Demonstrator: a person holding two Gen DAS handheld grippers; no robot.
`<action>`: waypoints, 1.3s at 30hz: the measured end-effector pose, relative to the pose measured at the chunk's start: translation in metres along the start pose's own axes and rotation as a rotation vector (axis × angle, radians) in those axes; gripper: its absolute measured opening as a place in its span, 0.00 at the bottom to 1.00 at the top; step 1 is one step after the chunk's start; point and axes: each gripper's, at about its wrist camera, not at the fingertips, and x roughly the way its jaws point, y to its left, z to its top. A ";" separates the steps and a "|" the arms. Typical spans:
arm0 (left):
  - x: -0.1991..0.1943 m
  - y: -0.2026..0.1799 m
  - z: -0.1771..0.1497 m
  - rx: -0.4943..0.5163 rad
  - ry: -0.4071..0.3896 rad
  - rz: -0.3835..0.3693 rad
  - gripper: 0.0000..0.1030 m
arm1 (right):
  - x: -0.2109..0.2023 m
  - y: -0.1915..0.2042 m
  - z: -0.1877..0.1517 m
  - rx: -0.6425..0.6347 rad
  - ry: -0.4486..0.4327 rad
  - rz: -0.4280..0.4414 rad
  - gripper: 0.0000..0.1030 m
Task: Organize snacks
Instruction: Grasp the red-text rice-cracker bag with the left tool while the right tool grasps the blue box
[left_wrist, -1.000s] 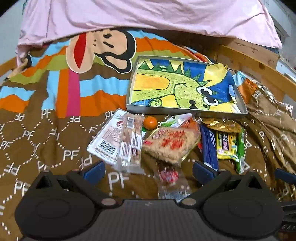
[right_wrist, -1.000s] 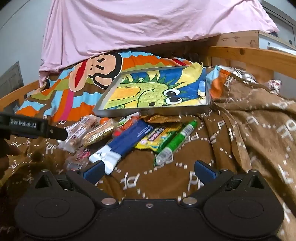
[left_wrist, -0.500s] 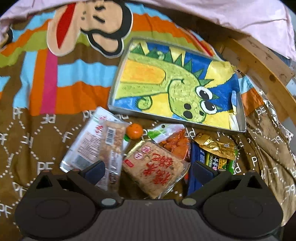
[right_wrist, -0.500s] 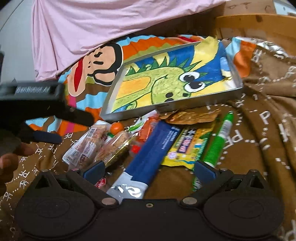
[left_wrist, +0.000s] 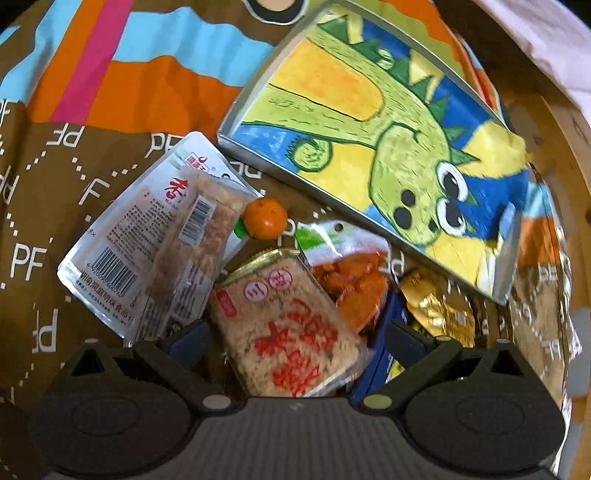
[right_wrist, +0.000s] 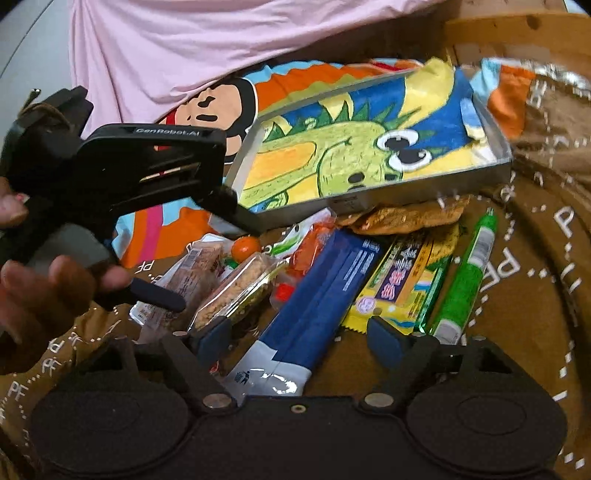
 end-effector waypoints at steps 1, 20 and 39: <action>0.003 0.001 0.003 -0.020 0.007 0.002 0.99 | 0.001 -0.002 0.000 0.011 0.007 0.003 0.79; 0.032 0.007 0.001 -0.128 0.062 0.122 0.82 | 0.012 -0.005 0.004 0.094 0.038 -0.014 0.50; -0.008 0.047 -0.052 0.062 0.086 -0.030 0.78 | -0.029 0.000 -0.013 -0.068 0.129 -0.080 0.41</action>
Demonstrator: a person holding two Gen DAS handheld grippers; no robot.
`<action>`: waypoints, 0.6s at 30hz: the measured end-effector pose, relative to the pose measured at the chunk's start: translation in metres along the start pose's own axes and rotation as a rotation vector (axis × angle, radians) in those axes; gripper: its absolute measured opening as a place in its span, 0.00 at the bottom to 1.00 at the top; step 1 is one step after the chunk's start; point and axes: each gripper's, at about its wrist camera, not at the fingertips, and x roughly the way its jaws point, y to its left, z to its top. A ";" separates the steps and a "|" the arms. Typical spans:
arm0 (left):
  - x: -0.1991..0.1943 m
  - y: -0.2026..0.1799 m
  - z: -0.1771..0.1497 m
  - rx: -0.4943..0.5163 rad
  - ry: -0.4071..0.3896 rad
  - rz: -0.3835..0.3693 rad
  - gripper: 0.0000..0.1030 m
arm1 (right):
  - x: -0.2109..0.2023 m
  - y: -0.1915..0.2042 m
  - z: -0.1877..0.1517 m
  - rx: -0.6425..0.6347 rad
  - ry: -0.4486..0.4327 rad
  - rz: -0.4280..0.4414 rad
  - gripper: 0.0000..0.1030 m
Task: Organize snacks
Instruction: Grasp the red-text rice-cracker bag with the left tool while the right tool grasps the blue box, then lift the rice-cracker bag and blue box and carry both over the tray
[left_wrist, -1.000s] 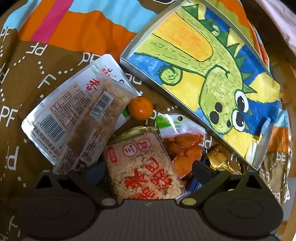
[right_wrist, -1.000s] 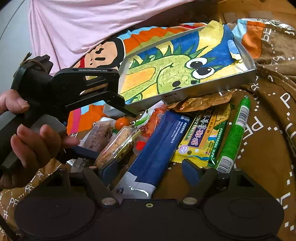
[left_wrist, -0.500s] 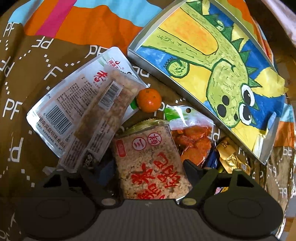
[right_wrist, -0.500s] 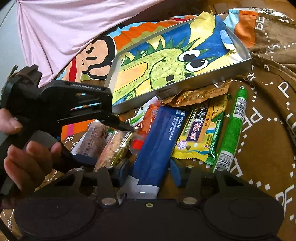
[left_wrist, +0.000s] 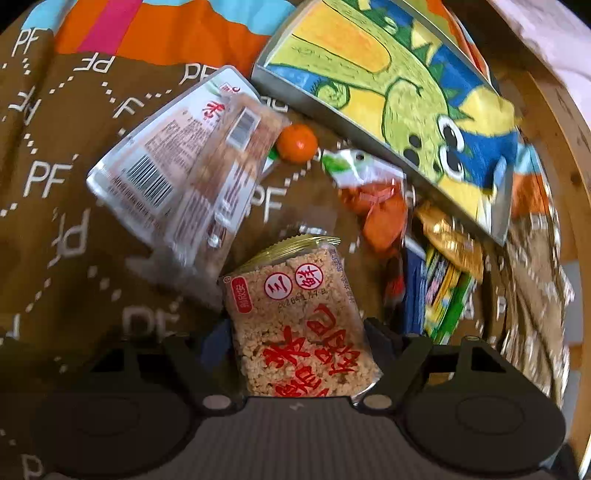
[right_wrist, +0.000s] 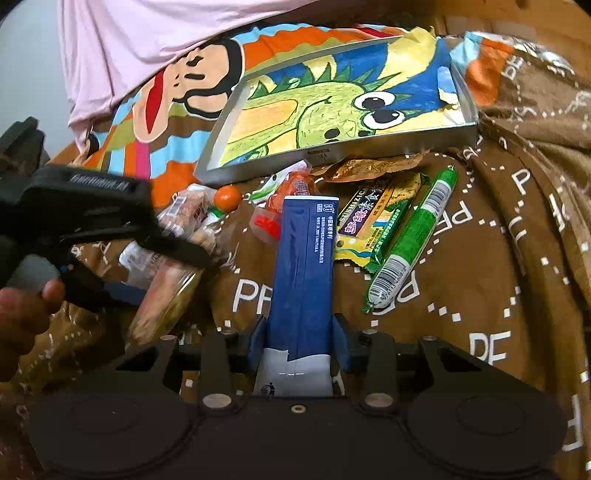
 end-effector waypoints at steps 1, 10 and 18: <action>-0.002 0.000 -0.005 0.029 -0.007 0.006 0.78 | 0.002 0.000 0.000 -0.005 -0.004 0.001 0.42; -0.005 -0.025 -0.041 0.349 -0.098 0.117 0.78 | 0.016 -0.003 0.000 -0.014 -0.037 0.015 0.54; -0.010 -0.030 -0.055 0.391 -0.137 0.136 0.77 | 0.015 0.003 -0.003 -0.057 -0.060 -0.029 0.35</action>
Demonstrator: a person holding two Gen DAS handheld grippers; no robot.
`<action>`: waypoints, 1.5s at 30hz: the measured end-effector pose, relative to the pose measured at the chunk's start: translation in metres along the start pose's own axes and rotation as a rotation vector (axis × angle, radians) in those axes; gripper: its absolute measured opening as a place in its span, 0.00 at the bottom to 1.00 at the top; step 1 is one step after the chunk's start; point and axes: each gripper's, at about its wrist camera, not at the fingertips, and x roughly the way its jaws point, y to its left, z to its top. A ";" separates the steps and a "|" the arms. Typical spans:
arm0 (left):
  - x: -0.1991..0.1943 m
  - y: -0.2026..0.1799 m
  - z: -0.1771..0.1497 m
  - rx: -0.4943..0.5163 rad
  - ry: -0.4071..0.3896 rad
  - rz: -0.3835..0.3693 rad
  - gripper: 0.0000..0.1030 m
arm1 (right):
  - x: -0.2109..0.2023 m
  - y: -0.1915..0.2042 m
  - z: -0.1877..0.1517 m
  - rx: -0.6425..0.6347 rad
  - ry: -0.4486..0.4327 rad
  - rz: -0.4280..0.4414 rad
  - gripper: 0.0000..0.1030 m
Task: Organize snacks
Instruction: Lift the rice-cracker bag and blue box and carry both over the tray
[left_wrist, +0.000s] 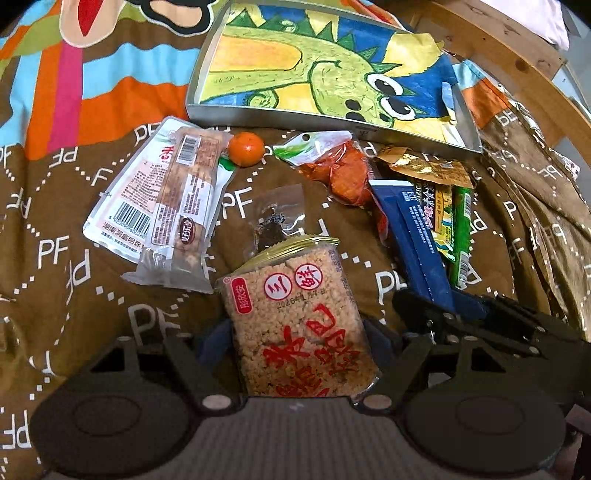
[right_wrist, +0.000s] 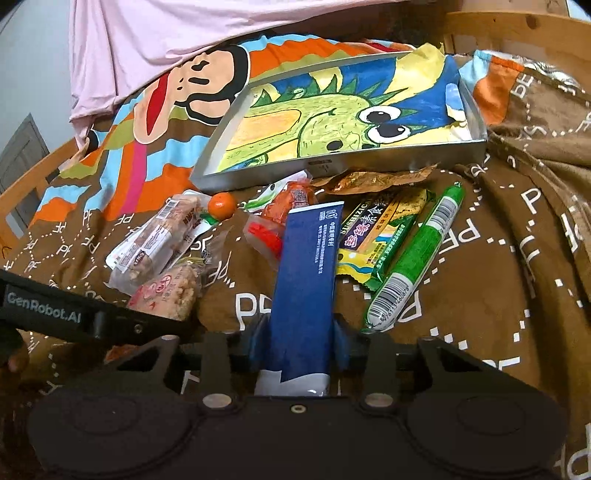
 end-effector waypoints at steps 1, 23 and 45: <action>-0.002 -0.001 -0.002 0.001 -0.010 0.002 0.77 | -0.001 0.002 0.000 -0.016 -0.006 -0.006 0.35; -0.040 0.003 0.021 -0.016 -0.217 -0.008 0.77 | -0.028 0.027 0.011 -0.316 -0.265 -0.179 0.33; 0.057 0.009 0.197 -0.006 -0.345 0.020 0.77 | 0.095 -0.049 0.175 -0.188 -0.336 -0.144 0.34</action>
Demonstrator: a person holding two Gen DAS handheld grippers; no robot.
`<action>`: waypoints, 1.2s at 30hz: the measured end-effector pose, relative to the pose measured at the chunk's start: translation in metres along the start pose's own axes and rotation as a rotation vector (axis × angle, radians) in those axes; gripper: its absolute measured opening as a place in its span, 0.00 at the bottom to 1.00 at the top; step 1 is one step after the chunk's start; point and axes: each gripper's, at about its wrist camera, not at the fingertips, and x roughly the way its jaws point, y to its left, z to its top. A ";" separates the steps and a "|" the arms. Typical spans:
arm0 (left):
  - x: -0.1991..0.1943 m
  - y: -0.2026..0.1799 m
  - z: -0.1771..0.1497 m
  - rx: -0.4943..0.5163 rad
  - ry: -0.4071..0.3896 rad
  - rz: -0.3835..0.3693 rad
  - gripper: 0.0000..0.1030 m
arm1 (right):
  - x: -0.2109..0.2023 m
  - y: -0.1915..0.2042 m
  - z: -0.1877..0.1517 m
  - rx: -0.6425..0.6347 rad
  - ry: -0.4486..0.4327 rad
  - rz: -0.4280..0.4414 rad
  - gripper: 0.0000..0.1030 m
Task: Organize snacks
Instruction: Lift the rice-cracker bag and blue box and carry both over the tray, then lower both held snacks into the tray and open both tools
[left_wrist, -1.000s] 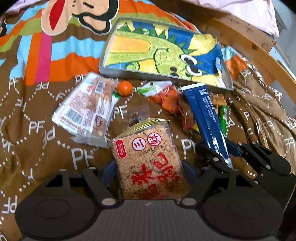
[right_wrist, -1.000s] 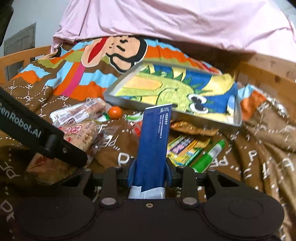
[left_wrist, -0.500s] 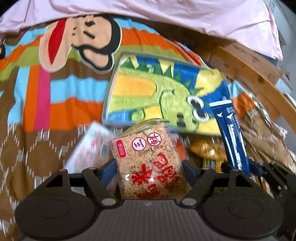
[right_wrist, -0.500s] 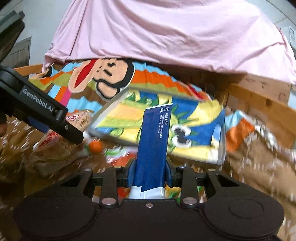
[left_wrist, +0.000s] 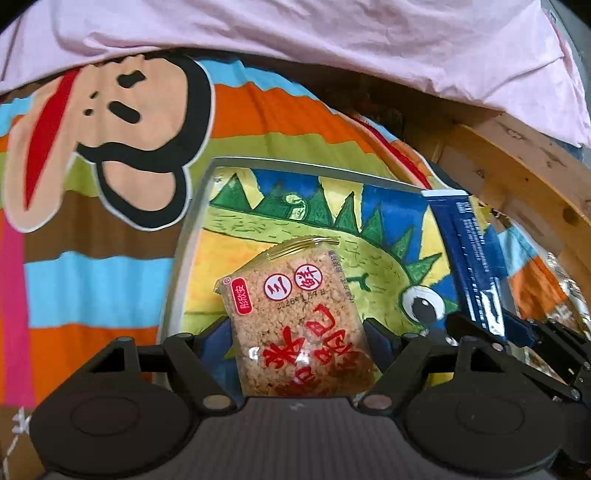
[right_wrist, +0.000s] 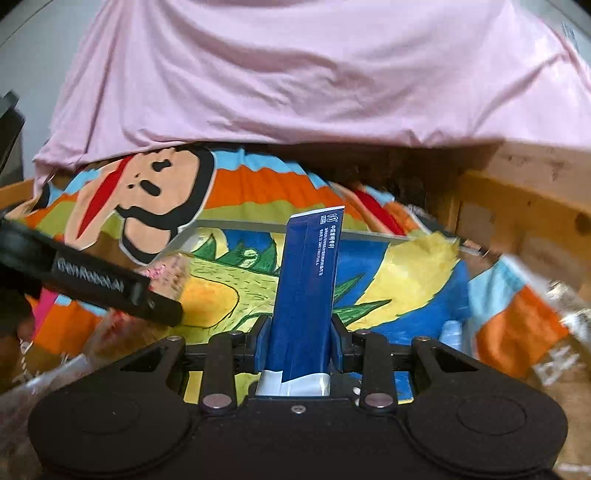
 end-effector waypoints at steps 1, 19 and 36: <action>0.007 0.001 0.001 0.000 0.000 0.002 0.77 | 0.009 0.000 -0.001 0.012 0.009 0.000 0.34; 0.043 0.018 -0.014 -0.009 0.011 0.013 0.78 | 0.052 0.007 -0.022 0.048 0.089 -0.033 0.35; 0.014 0.018 -0.011 -0.089 -0.019 0.008 0.94 | 0.003 -0.015 -0.008 0.060 0.016 -0.089 0.82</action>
